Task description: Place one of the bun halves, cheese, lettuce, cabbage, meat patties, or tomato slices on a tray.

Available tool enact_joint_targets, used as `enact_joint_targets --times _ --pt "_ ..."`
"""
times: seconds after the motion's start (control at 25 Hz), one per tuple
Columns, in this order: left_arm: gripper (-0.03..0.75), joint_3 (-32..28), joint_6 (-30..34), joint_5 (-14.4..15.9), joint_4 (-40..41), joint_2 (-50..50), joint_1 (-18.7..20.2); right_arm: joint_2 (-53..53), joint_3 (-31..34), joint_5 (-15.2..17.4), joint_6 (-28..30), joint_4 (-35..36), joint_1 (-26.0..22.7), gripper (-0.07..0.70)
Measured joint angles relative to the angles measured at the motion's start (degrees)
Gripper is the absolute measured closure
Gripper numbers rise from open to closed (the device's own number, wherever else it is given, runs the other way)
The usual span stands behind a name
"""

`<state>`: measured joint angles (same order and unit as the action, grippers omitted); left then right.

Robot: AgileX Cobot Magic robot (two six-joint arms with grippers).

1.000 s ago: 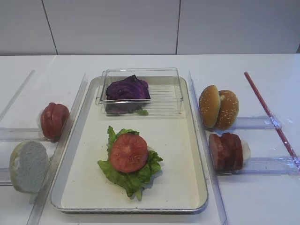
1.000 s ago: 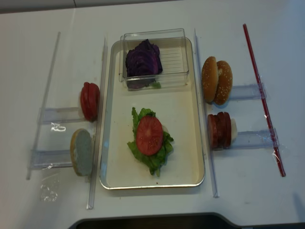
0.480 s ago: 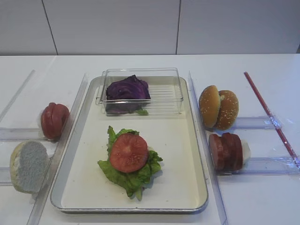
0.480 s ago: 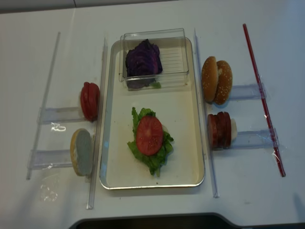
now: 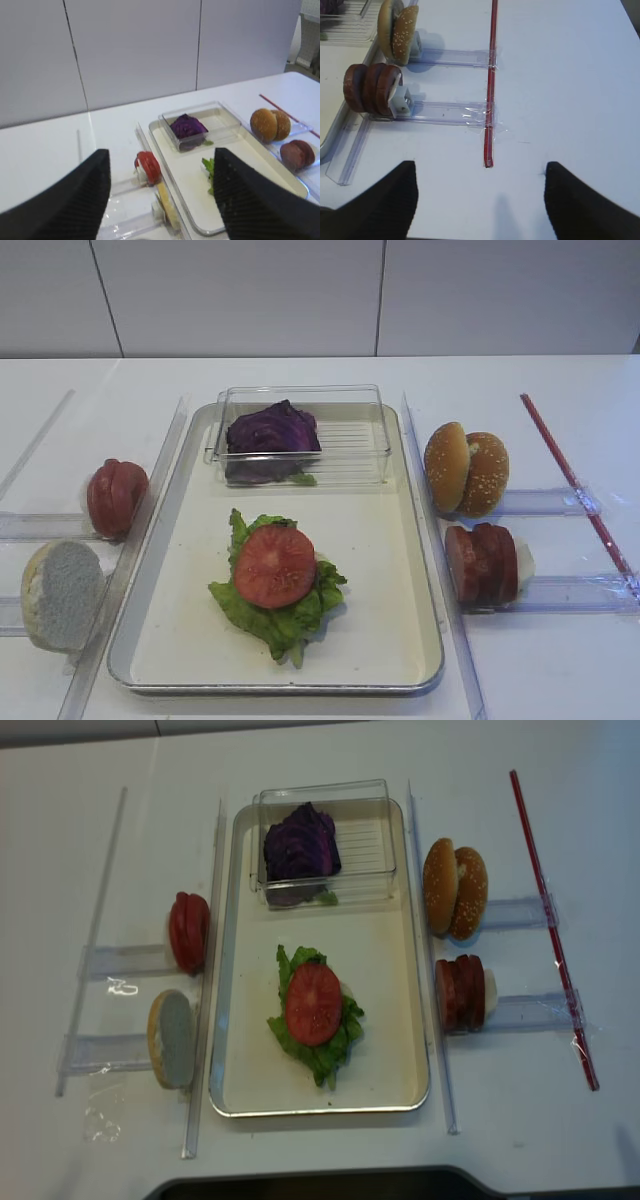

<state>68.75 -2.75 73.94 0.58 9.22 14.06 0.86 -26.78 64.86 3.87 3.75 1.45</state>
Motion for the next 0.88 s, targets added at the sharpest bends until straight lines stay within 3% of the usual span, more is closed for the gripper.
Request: enact_joint_targets --times 0.28,0.52,0.88 --pt "0.266 -17.3 1.1 0.0 -1.0 -8.2 0.0 0.0 0.0 0.0 0.0 0.0 0.0 0.069" --pt "0.266 -28.6 1.7 0.0 -1.0 -10.3 0.0 0.0 0.0 0.0 0.0 0.0 0.0 0.069" --pt "0.266 -36.4 4.7 -0.2 -1.0 -10.3 0.0 0.0 0.0 0.0 0.0 0.0 0.0 0.069"
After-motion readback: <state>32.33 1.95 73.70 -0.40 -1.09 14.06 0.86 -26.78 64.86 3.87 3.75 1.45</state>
